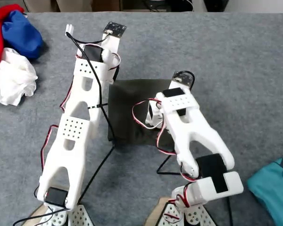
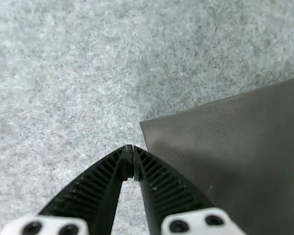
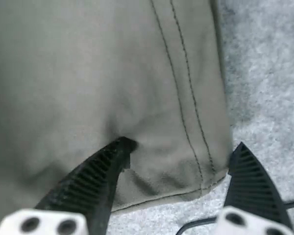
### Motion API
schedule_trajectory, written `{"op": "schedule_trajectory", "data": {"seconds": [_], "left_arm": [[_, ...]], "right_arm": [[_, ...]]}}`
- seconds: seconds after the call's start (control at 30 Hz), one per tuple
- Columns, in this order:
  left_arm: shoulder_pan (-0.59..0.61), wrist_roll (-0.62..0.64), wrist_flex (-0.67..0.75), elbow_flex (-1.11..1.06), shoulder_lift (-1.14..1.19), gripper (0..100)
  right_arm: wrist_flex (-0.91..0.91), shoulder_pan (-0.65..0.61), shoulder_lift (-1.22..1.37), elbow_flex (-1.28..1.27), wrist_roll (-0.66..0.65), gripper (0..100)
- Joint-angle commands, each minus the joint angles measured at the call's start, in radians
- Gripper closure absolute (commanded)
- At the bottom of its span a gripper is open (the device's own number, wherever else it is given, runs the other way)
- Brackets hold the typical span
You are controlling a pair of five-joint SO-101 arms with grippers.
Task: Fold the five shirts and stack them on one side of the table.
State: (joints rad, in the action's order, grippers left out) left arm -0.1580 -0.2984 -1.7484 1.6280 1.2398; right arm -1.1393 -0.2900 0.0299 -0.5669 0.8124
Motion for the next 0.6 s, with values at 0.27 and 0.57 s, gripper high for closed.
{"op": "schedule_trajectory", "data": {"seconds": [0.27, 0.57], "left_arm": [[0.003, -0.005, -0.009, 0.043, -0.018, 98], [0.005, -0.005, -0.009, 0.043, -0.018, 98]], "right_arm": [[0.015, 0.010, 0.008, 0.042, -0.021, 69.7], [0.018, 0.101, 0.008, 0.048, -0.049, 97.3]]}}
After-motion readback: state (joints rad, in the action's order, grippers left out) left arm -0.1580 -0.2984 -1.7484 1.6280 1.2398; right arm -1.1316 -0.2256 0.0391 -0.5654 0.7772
